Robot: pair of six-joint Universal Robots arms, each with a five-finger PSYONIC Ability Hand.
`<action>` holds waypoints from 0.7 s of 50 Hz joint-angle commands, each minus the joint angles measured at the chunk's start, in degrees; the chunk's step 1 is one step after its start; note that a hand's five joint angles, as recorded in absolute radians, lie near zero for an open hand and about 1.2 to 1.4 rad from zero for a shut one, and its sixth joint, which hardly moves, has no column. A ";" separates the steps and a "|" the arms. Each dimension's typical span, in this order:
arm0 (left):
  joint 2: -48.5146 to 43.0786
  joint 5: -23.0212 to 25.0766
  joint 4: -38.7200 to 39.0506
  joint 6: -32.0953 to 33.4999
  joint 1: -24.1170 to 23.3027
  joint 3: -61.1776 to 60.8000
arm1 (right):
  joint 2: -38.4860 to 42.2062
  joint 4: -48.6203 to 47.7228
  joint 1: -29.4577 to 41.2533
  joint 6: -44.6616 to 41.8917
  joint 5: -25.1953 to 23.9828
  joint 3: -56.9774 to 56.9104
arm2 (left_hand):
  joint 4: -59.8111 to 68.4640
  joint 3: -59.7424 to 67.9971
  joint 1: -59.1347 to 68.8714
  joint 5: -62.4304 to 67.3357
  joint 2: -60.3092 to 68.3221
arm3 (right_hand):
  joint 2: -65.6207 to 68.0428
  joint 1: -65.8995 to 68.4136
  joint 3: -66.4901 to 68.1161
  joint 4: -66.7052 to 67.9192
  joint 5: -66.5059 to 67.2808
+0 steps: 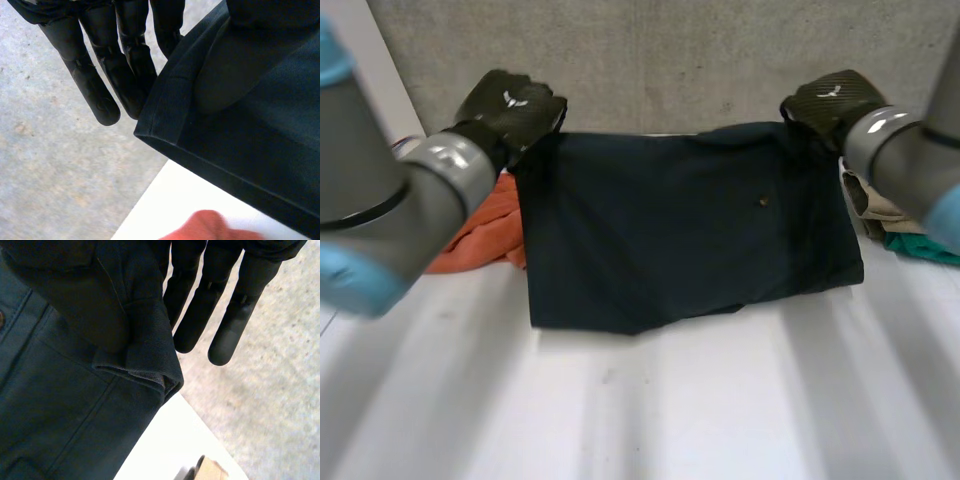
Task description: Fold the laundry.
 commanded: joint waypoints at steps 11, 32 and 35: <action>-10.15 -8.09 40.58 -2.25 0.74 24.23 | 9.69 -66.26 1.81 9.26 2.25 -10.01 | 11.26 11.82 14.61 12.52 11.56 | 13.84 18.90 11.80 11.34 14.17; -8.20 -5.10 38.47 -1.99 -0.49 -20.50 | 15.58 -46.93 0.58 7.44 -8.04 13.97 | 11.26 11.82 14.61 12.52 11.56 | 13.84 18.90 11.80 11.34 14.17; -8.39 -5.19 36.98 -0.67 -1.45 -24.97 | 16.02 -45.00 0.84 3.04 -7.95 18.28 | 11.26 11.82 14.61 12.52 11.56 | 13.84 18.90 11.80 11.34 14.17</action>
